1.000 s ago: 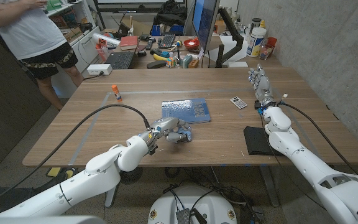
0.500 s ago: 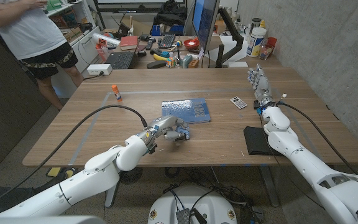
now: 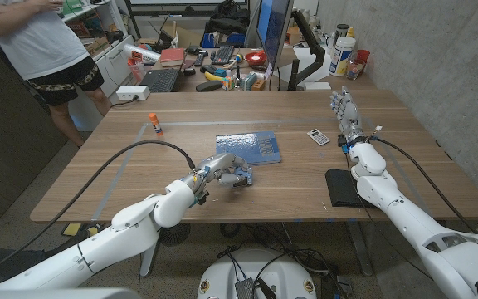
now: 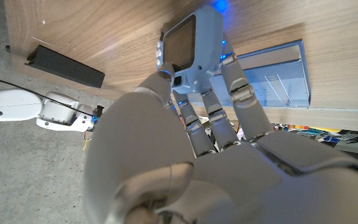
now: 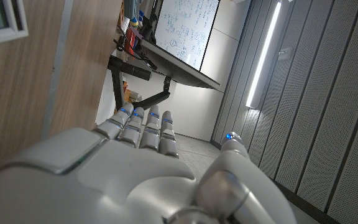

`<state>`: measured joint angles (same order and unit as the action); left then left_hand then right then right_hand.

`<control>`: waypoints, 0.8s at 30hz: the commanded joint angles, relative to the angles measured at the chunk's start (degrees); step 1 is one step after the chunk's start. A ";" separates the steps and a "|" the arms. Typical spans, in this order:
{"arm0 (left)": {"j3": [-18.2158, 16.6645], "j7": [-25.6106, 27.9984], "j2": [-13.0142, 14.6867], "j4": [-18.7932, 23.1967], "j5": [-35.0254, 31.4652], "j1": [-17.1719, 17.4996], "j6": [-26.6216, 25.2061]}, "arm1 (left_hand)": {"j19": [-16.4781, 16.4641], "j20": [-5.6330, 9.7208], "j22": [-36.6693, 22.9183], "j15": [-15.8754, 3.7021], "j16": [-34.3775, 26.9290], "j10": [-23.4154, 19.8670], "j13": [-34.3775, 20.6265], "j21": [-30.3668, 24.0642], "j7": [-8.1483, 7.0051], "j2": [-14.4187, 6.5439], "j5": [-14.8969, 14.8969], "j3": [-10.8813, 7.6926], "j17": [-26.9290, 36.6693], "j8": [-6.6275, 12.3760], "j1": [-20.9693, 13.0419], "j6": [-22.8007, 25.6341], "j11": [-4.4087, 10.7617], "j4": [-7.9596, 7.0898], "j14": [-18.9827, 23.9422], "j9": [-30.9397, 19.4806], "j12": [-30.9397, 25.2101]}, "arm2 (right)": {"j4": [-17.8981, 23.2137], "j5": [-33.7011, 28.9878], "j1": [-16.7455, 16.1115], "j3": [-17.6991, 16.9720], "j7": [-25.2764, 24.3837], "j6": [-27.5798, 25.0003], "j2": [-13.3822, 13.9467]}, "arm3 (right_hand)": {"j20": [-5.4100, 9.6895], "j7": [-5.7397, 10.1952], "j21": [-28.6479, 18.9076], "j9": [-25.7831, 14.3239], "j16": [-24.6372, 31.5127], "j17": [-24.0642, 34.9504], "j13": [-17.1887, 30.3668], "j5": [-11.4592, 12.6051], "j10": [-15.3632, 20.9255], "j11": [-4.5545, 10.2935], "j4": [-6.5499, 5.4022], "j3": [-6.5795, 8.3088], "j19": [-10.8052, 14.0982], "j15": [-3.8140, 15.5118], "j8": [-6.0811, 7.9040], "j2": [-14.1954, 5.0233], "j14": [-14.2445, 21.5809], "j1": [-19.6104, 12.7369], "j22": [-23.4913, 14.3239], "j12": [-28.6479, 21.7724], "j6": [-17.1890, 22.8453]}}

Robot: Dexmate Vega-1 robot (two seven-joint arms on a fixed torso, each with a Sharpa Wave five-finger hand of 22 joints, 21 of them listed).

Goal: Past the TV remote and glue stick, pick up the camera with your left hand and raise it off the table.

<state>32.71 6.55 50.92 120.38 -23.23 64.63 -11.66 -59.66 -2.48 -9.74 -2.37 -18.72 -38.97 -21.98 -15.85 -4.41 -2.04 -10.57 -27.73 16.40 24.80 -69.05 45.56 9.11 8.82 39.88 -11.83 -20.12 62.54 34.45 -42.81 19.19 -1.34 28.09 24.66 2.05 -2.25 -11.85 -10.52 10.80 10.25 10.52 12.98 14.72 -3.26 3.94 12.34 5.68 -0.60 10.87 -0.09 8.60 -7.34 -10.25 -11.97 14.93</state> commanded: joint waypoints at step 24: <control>-1.42 -1.06 1.78 2.15 1.38 -1.12 0.67 | 0.46 0.57 -0.27 -5.33 0.40 -1.88 -1.67 1.26 0.16 -0.71 -0.35 -0.38 0.37 0.74 -1.65 1.52 -0.02 -0.92 2.96 -0.17 -0.36 | 0.57 -0.79 0.43 -0.06 -1.07 -0.15 0.29 | -0.24 0.31 0.26 -0.26 -0.04 0.28 0.12 0.15 0.13 0.28 0.16 -0.29 0.23 0.14 0.24 -0.13 0.05 0.76 -0.21 -0.16 -0.06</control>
<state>32.06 5.91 51.87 120.92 -21.79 64.18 -11.23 -59.31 -2.15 -9.75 -2.06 -18.51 -40.13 -23.29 -14.81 -4.20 -1.89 -10.52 -27.66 16.62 25.24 -69.20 46.59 9.18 8.75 40.59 -11.84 -20.06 63.13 33.95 -42.55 19.28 -2.33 27.89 24.66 2.05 -2.25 -11.63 -10.52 10.80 10.25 10.52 12.98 14.73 -3.27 3.94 12.34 5.68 -0.60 10.87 -0.39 8.60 -7.05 -10.25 -11.97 14.94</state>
